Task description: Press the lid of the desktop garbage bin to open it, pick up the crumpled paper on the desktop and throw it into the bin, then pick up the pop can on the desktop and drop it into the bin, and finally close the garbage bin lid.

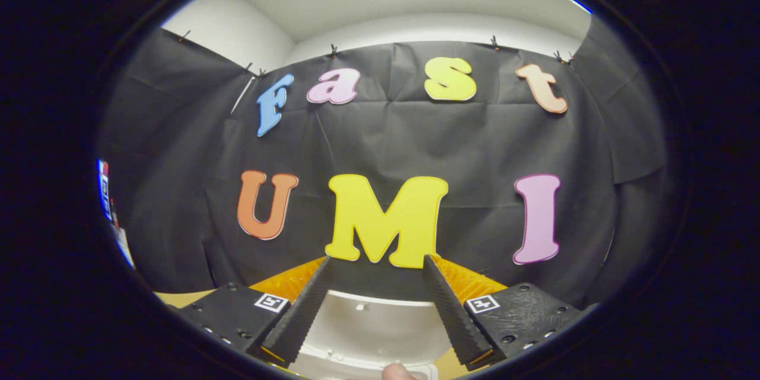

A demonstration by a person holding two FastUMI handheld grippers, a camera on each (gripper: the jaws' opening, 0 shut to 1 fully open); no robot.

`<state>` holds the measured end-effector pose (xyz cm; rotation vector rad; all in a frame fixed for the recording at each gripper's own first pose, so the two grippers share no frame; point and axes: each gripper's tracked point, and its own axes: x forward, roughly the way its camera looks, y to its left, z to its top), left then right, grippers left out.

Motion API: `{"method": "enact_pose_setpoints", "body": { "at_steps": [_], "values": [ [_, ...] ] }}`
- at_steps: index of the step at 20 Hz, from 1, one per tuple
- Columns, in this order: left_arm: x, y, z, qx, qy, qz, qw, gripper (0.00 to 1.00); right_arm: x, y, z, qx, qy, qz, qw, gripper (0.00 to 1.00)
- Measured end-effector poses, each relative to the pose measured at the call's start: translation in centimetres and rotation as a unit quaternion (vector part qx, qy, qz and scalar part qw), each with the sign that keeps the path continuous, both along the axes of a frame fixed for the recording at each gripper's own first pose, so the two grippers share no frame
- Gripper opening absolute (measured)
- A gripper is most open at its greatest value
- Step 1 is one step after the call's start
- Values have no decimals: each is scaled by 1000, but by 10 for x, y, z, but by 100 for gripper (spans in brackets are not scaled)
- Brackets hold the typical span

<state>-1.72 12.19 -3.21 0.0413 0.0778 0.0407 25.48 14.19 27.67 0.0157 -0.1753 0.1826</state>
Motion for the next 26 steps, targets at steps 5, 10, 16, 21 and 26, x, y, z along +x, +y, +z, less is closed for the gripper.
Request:
{"method": "enact_pose_setpoints", "body": {
  "at_steps": [5, 10, 16, 21, 26],
  "values": [
    [0, 4, -2, -5, 3, 4, 1000, 99, -7, -4, -7, 25, 27, 10, 999, 94],
    [0, 0, -1, -4, 4, 2, 1000, 100, -43, -3, -21, 21, 56, 23, 998, 94],
    [0, -7, 3, -25, -4, -3, 1000, 99, -103, 0, -74, 4, 112, 50, 992, 94],
    [-1, -7, 6, -22, -8, -3, 1000, 99, -132, 5, -111, 0, 133, 63, 989, 92],
    [-2, -10, 5, -30, -7, -7, 999, 99, -141, 9, -161, -18, 167, 65, 984, 92]
  ]
}}
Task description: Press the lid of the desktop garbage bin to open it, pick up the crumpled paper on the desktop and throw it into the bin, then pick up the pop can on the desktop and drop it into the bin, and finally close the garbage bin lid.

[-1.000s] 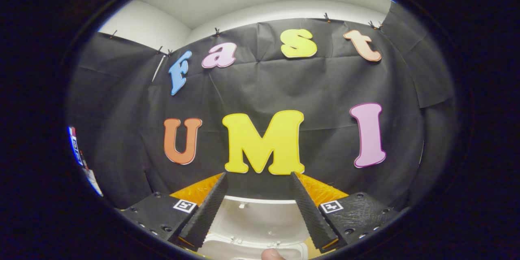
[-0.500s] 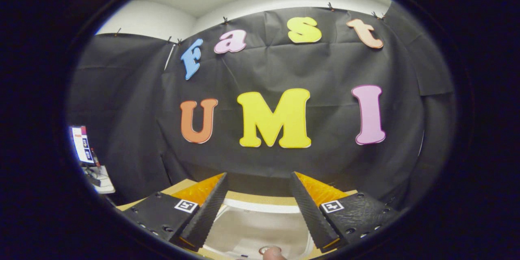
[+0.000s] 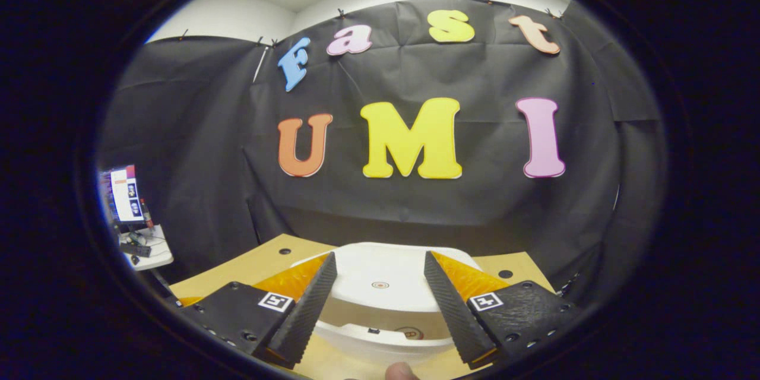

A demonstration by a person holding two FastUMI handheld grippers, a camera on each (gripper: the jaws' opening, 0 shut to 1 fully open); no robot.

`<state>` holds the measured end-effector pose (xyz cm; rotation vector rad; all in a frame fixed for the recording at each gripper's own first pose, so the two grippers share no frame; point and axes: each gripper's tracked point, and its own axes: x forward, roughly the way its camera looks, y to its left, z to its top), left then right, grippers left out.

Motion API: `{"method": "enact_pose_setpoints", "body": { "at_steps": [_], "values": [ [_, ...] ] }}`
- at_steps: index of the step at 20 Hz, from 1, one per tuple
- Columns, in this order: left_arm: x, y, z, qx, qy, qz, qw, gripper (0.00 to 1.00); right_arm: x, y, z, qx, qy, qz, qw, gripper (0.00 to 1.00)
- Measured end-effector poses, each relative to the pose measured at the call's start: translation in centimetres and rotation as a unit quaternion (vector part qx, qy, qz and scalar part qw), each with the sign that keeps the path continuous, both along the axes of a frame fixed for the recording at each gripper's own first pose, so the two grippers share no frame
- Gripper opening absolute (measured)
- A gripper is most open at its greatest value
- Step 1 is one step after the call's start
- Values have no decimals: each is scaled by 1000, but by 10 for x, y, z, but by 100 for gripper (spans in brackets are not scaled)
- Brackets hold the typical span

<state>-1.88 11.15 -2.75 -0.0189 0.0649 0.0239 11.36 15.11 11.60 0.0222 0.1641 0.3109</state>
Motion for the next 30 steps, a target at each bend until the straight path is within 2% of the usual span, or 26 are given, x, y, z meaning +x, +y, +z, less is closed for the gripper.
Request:
{"method": "enact_pose_setpoints", "body": {
  "at_steps": [3, 10, 11, 12, 13, 14, 17, 18, 20, 21, 23, 25, 27, 28, 29, 30],
  "values": [
    [0, -3, 3, 3, -3, -3, 1000, 99, 0, -2, -20, 7, 25, 2, 1000, 92],
    [0, -2, 2, 3, -2, -3, 1000, 99, 1, -6, -36, -8, 28, -10, 1000, 94],
    [0, -3, 2, 4, -2, -3, 1000, 99, 1, -6, -37, -11, 28, -11, 999, 97],
    [1, -4, 1, 4, -1, -3, 1000, 99, 1, -6, -40, -15, 31, -11, 999, 95],
    [1, -4, -1, 3, 0, -3, 1000, 99, 1, -5, -42, -12, 35, -9, 999, 98],
    [1, -4, -3, 1, 2, -4, 1000, 99, 1, -5, -44, -14, 33, -7, 999, 93],
    [2, -5, -5, 2, 7, -5, 1000, 99, 0, -4, -47, -13, 19, -5, 1000, 95],
    [2, -5, -6, 2, 8, -6, 1000, 99, -2, -6, -53, -6, 28, -5, 1000, 95],
    [3, -6, -7, 6, 10, -4, 1000, 99, -2, -4, -54, -8, 11, -3, 1000, 93],
    [3, -7, -6, 5, 10, -4, 1000, 99, -1, 0, -51, 10, 10, -2, 1000, 93],
    [2, -9, -7, 5, 11, -8, 1000, 99, -3, 1, -49, -9, -4, -10, 1000, 74],
    [1, -9, -4, 10, 6, -6, 1000, 99, -2, 1, -41, 7, -6, -17, 1000, 73],
    [0, -8, -1, 10, 3, -5, 1000, 99, 0, -2, -41, -7, -10, -26, 1000, 71],
    [-1, -8, 1, 11, 0, -4, 1000, 99, -1, -7, -34, -16, -24, -31, 999, 78],
    [-2, -8, 3, 12, -3, -3, 1000, 99, 3, -8, -31, -20, -33, -34, 999, 99],
    [-2, -7, 5, 13, -6, -2, 1000, 99, -5, -10, -21, -15, -47, -34, 998, 98]
  ]
}}
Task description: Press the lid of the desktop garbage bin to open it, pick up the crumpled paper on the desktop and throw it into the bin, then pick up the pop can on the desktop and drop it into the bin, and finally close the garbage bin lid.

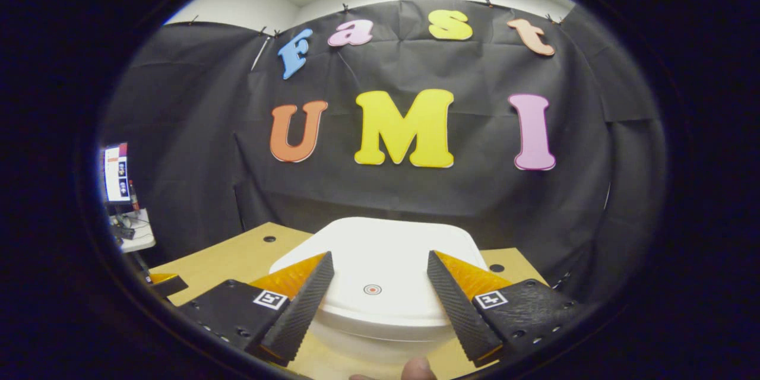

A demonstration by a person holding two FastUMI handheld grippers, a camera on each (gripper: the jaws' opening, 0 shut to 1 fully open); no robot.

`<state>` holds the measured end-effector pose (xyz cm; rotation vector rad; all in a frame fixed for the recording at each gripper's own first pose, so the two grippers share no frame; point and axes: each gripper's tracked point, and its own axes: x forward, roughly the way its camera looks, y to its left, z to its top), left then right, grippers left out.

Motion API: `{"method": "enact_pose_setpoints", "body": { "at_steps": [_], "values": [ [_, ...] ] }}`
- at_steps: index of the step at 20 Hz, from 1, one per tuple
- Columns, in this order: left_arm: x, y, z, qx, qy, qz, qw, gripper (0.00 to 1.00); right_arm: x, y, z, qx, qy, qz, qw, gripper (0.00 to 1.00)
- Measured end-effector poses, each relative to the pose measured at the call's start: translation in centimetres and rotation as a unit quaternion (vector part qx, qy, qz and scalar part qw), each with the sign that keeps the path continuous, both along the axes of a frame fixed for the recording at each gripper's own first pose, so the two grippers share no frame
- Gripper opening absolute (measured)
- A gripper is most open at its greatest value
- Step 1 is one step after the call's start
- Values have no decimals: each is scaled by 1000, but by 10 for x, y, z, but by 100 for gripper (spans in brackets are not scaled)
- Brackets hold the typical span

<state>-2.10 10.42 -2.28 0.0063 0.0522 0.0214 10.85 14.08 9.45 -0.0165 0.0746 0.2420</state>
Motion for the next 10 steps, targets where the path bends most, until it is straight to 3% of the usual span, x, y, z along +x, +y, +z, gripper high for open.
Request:
{"method": "enact_pose_setpoints", "body": {
  "at_steps": [6, 10],
  "values": [
    [-2, -3, 4, -1, -5, -1, 1000, 99, -35, -23, 36, 44, -55, -5, 997, 98],
    [-2, -7, 4, -6, -5, 1, 1000, 99, -74, -37, 15, 45, -84, 1, 995, 96]
  ]
}}
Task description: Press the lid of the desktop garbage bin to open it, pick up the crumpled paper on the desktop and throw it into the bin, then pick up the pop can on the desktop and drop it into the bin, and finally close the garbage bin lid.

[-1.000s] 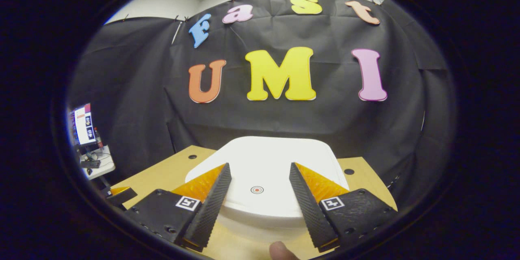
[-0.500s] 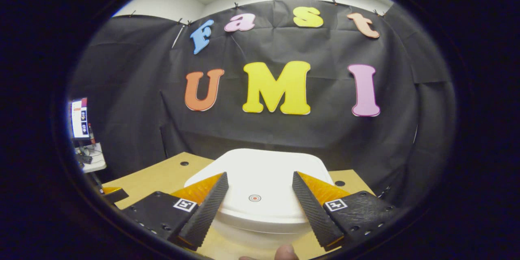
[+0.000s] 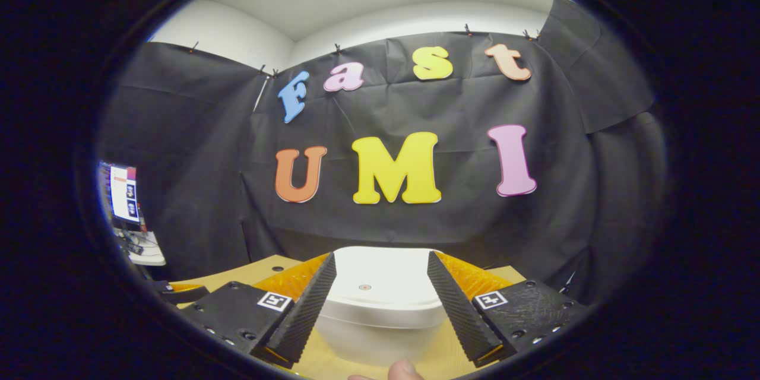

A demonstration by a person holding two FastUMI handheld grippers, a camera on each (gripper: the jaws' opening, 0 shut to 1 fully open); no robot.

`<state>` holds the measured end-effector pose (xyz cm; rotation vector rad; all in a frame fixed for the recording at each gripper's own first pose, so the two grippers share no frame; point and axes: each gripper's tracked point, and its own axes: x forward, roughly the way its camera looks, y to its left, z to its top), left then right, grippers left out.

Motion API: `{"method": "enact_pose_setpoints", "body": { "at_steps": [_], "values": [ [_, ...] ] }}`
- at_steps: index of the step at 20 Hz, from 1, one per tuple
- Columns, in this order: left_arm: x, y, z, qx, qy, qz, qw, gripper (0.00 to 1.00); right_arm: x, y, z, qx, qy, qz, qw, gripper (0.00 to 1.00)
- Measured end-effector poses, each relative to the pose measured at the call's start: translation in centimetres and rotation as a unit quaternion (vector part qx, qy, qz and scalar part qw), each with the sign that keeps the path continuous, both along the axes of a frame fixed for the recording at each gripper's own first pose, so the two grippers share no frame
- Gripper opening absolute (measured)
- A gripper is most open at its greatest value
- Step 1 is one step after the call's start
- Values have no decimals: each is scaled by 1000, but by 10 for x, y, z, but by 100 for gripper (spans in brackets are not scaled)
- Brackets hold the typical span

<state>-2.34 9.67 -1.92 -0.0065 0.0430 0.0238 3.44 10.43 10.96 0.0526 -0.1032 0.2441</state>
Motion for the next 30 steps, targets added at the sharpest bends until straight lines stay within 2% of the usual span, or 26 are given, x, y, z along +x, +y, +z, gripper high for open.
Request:
{"method": "enact_pose_setpoints", "body": {
  "at_steps": [3, 7, 10, 11, 12, 14, 16, 19, 20, 23, 24, 26, 30],
  "values": [
    [-3, -8, 6, 10, -7, -6, 1000, 99, -21, -26, -19, -1, -25, -33, 999, 96],
    [-3, -13, 6, 16, -9, -13, 1000, 99, -41, -47, -51, 27, -14, -42, 999, 96],
    [-3, -13, 7, 16, -10, -13, 1000, 99, -49, -66, -66, 16, -27, -71, 997, 94],
    [-3, -13, 5, 16, -10, -13, 1000, 99, -51, -67, -71, 12, -27, -75, 997, 92],
    [-3, -14, 5, 16, -9, -12, 1000, 99, -51, -66, -76, 7, -26, -76, 997, 96],
    [-1, -14, 1, 15, -5, -11, 1000, 99, -49, -64, -82, 5, -24, -74, 997, 93],
    [-1, -13, -1, 15, -1, -8, 1000, 99, -45, -62, -87, 6, -17, -72, 997, 96],
    [-1, -14, 1, 16, -4, -9, 1000, 99, -42, -63, -90, 3, -21, -80, 997, 93],
    [-2, -13, 2, 17, -5, -9, 1000, 99, -42, -64, -91, -1, -21, -83, 996, 96],
    [-1, -9, 1, 16, -5, -7, 1000, 99, -43, -57, -99, -12, -19, -82, 996, 93],
    [-1, -9, 1, 16, -4, -7, 1000, 99, -44, -53, -100, -11, -16, -78, 997, 96],
    [0, -8, 0, 15, -2, -6, 1000, 99, -46, -49, -103, -10, -17, -77, 997, 94],
    [-2, -2, 3, 18, -4, 0, 1000, 99, -45, -47, -107, -32, -22, -93, 995, 97]
  ]
}}
